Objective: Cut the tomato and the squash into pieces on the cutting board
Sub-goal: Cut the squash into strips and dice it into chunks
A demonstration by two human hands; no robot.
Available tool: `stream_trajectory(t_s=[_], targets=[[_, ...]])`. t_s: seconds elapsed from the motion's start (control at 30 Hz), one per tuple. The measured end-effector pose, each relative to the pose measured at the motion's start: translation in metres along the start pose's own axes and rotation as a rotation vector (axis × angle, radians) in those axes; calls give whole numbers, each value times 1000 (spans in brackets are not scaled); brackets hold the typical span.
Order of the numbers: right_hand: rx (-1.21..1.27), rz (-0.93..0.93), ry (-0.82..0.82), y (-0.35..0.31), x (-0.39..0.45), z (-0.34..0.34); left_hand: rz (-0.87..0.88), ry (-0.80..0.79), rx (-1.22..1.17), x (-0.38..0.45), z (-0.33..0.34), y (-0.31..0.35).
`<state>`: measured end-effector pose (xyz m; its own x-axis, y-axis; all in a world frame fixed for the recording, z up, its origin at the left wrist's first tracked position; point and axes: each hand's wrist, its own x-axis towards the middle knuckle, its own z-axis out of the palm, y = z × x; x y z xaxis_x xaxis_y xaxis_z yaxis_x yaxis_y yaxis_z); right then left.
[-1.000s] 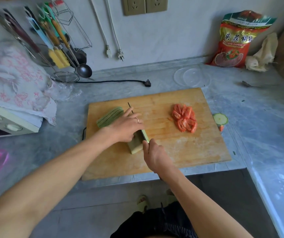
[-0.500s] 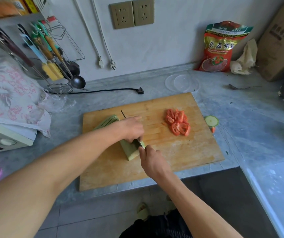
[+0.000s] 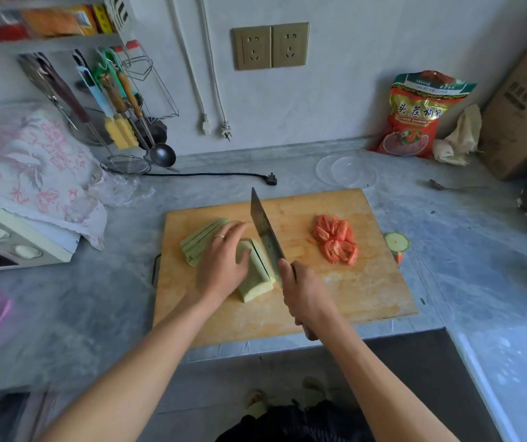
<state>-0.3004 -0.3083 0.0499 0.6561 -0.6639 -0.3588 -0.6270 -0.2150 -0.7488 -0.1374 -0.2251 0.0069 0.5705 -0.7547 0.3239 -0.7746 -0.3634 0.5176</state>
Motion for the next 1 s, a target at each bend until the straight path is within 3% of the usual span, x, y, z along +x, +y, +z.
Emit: stream_trajectory(t_s=[0.17, 0.43, 0.87, 1.0], targets=[[-78, -35, -6, 4, -14, 3, -147, -223, -4, -33, 18, -10], [-124, -23, -20, 8, -23, 17, -240, -284, -11, -45, 30, -1], [-181, -72, -66, -2, -25, 21, -166, -354, 123, -45, 43, -17], [-168, -69, -70, -2, -22, 19, -64, -312, 129, -45, 53, -21]])
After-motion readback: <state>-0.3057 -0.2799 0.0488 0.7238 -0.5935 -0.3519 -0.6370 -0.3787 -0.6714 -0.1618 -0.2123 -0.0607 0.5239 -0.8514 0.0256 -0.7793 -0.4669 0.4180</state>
